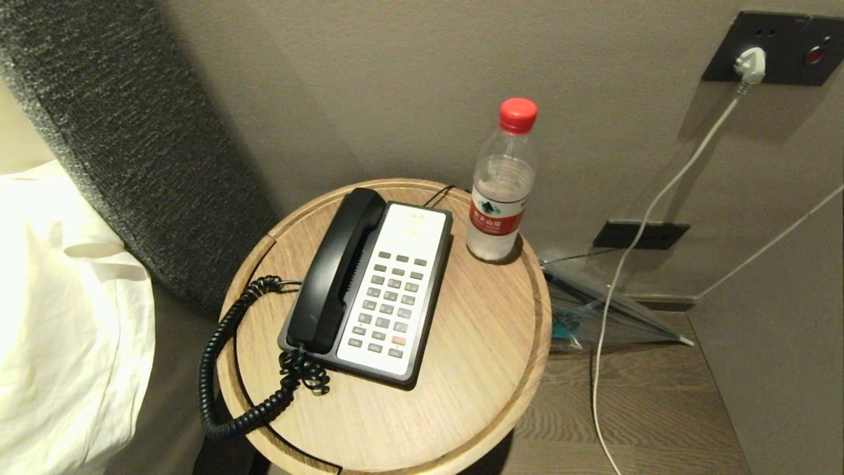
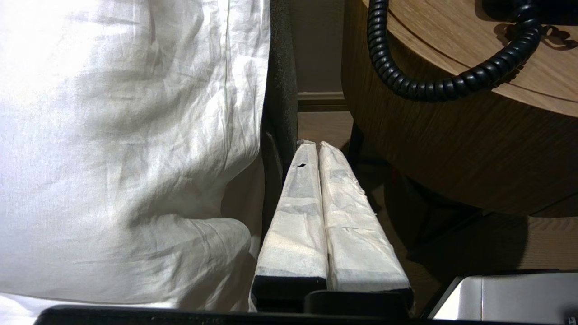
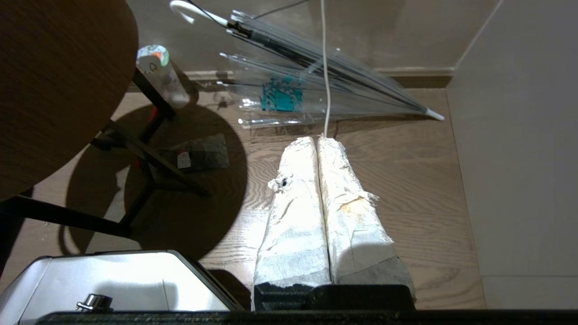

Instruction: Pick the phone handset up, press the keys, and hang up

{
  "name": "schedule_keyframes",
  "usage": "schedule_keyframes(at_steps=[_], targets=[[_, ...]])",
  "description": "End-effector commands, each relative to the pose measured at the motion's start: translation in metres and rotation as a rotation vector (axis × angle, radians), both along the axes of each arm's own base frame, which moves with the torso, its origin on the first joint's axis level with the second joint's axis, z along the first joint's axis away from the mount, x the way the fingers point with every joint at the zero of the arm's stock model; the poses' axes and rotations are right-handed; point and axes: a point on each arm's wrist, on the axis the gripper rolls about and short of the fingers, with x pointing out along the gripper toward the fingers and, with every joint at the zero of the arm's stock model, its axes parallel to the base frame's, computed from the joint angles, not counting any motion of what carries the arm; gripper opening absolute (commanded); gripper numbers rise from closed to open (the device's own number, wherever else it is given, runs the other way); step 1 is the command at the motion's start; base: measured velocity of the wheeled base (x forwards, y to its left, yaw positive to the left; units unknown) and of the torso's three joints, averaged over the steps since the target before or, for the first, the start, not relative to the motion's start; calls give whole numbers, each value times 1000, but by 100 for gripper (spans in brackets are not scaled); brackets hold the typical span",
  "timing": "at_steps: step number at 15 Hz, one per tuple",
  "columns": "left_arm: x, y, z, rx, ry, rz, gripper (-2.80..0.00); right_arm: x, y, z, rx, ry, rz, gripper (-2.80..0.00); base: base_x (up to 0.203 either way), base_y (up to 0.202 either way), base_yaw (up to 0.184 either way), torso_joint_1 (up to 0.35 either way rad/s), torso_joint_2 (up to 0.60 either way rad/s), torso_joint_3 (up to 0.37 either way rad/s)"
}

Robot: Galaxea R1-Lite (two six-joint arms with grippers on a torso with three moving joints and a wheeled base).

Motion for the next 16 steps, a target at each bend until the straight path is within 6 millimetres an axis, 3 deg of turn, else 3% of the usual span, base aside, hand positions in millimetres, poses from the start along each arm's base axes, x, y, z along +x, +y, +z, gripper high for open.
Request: schedule_keyframes(at_steps=[1, 16], targets=[[0, 0, -1, 0, 0, 0, -280, -1, 0, -1, 1, -7, 1, -280, 0, 0, 0, 0, 0, 0], [1, 0, -2, -57, -4, 18, -280, -1, 0, -1, 1, -7, 1, -280, 0, 0, 0, 0, 0, 0]])
